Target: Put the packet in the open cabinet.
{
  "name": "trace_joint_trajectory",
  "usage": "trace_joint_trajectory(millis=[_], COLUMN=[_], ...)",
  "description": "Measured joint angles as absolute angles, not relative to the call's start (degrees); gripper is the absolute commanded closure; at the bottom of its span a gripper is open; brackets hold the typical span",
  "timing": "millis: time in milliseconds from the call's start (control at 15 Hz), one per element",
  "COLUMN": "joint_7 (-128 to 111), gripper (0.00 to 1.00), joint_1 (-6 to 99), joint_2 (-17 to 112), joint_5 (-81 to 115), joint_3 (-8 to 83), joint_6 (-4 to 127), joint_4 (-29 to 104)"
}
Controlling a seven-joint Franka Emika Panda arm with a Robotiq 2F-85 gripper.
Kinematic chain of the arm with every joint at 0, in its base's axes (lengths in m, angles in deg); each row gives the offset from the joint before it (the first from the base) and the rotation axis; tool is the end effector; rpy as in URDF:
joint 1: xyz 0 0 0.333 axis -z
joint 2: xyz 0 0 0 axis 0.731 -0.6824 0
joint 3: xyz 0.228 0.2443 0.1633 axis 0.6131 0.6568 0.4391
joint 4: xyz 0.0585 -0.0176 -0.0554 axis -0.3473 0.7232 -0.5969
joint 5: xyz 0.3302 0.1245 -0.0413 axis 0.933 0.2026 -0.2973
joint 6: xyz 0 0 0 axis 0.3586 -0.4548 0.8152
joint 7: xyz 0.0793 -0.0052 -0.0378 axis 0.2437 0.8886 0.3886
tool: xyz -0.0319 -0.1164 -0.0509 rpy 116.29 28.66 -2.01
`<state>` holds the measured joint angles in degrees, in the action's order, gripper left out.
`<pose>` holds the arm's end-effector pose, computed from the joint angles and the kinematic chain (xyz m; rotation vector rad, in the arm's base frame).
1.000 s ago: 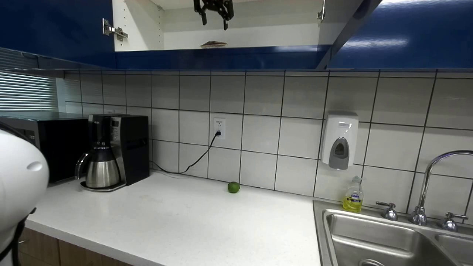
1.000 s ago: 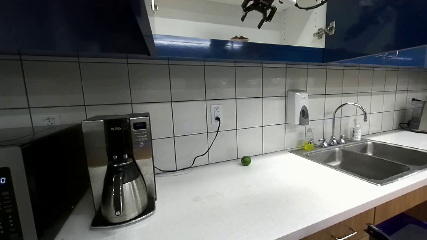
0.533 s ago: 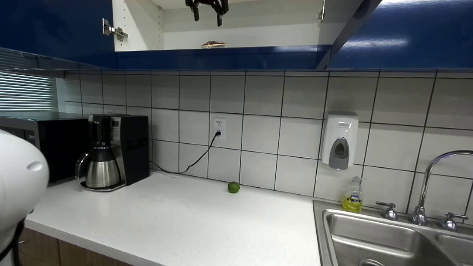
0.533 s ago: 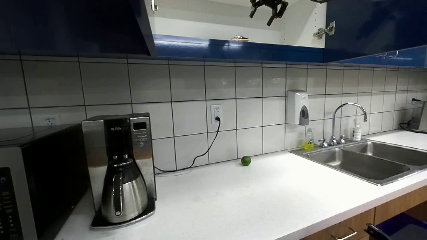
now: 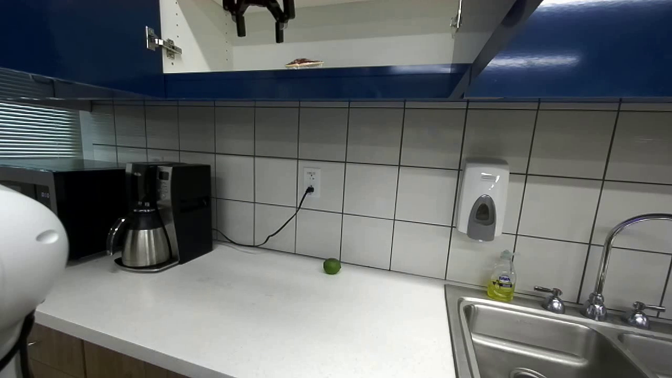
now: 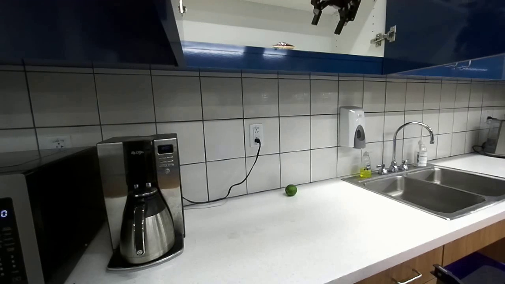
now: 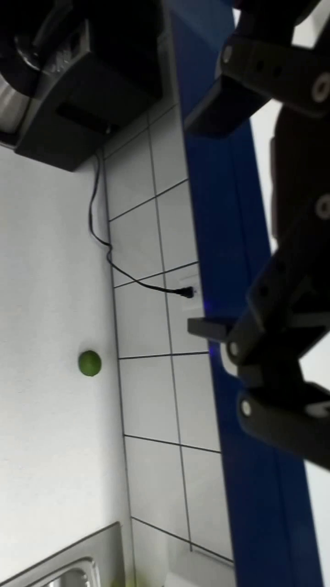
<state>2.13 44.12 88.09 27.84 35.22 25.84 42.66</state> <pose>0.3667 -0.0248 0.8035 -2.9154 -0.0675 -0.6742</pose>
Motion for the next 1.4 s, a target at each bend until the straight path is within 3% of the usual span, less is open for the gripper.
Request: trace_joint_trajectory(millis=[600, 1400], joint_7=[2.1, 2.3], gripper=[0.0, 0.0], joint_1=[44.1, 44.1], joint_2=[91.1, 91.1], joint_5=[27.4, 22.7], joint_3=[37.6, 38.7], joint_6=[19.9, 23.2], joint_4=[56.0, 70.7])
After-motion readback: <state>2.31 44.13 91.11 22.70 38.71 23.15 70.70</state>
